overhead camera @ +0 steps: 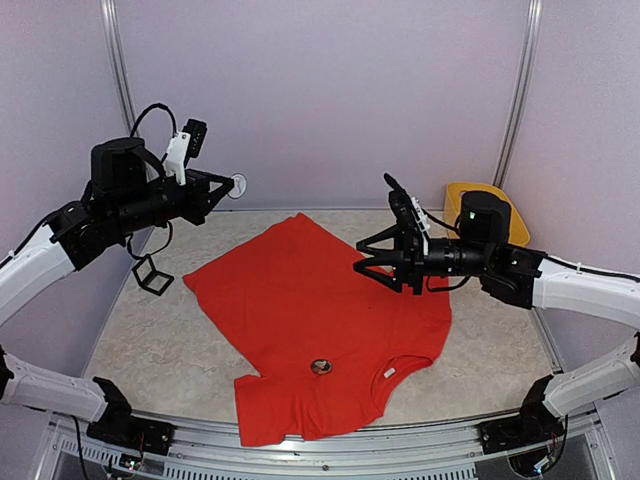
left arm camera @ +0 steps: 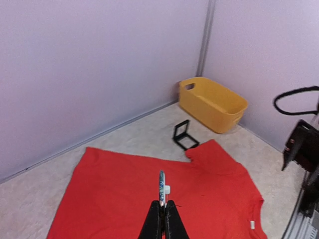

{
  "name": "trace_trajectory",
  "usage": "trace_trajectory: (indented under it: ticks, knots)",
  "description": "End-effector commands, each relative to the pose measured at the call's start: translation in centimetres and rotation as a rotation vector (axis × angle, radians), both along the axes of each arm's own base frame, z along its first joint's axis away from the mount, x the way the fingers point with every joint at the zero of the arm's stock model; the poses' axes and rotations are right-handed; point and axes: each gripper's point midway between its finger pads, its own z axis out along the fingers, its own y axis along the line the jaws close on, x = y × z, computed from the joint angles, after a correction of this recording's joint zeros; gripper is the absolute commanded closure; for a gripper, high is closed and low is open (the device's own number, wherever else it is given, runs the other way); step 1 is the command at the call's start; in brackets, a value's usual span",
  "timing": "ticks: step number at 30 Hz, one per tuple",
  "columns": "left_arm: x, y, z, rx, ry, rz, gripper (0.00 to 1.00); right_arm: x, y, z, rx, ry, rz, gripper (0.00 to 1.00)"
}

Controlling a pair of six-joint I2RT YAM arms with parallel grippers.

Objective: Pin the brooch onto the clothing

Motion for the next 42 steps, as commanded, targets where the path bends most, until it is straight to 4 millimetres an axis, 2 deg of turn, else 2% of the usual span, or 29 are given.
trace_trajectory:
  ticks: [1, 2, 5, 9, 15, 22, 25, 28, 30, 32, 36, 41, 42]
  knots:
    - [-9.3, -8.8, 3.1, -0.102, -0.104, -0.546, 1.00, -4.1, 0.9, 6.7, 0.162, -0.022, 0.259, 0.54]
    - [-10.9, -9.9, 3.5, -0.099, -0.121, -0.601, 1.00, -4.2, 1.2, 7.6, 0.175, -0.024, 0.273, 0.54]
    - [-14.2, -12.3, 3.8, -0.084, -0.153, -0.728, 1.00, -4.5, 2.5, 8.7, 0.170, -0.016, 0.282, 0.54]
    - [-15.8, -13.9, 3.4, -0.094, -0.142, -0.806, 1.00, -6.3, 4.2, 9.4, 0.169, -0.019, 0.350, 0.56]
    - [-16.2, -14.8, 2.8, -0.093, -0.132, -0.834, 1.00, -7.4, 5.3, 8.6, 0.138, -0.003, 0.388, 0.62]
    - [-16.7, -15.2, 2.6, -0.094, -0.124, -0.861, 1.00, -7.3, 5.6, 8.1, 0.123, 0.008, 0.382, 0.84]
    - [-16.8, -15.2, 2.2, -0.080, -0.112, -0.865, 1.00, -7.6, 5.2, 8.5, 0.135, -0.007, 0.386, 0.85]
    - [-16.9, -15.1, 2.0, -0.067, -0.109, -0.866, 1.00, -7.5, 4.9, 8.9, 0.145, -0.023, 0.367, 0.79]
    - [-16.9, -15.1, 1.9, -0.063, -0.104, -0.867, 1.00, -7.6, 4.7, 9.0, 0.147, -0.037, 0.361, 0.79]
    - [-17.0, -15.1, 1.9, -0.061, -0.103, -0.870, 1.00, -7.6, 4.5, 9.0, 0.146, -0.042, 0.357, 0.83]
    - [-17.3, -15.4, 1.5, -0.044, -0.097, -0.882, 1.00, -7.8, 4.4, 9.0, 0.149, -0.048, 0.365, 1.00]
    - [-16.8, -15.7, 1.5, -0.067, -0.085, -0.858, 0.99, -7.8, 4.3, 9.0, 0.155, -0.054, 0.358, 1.00]
    - [-16.4, -15.7, 1.5, -0.079, -0.089, -0.837, 0.91, -7.9, 4.3, 9.0, 0.155, -0.054, 0.362, 1.00]
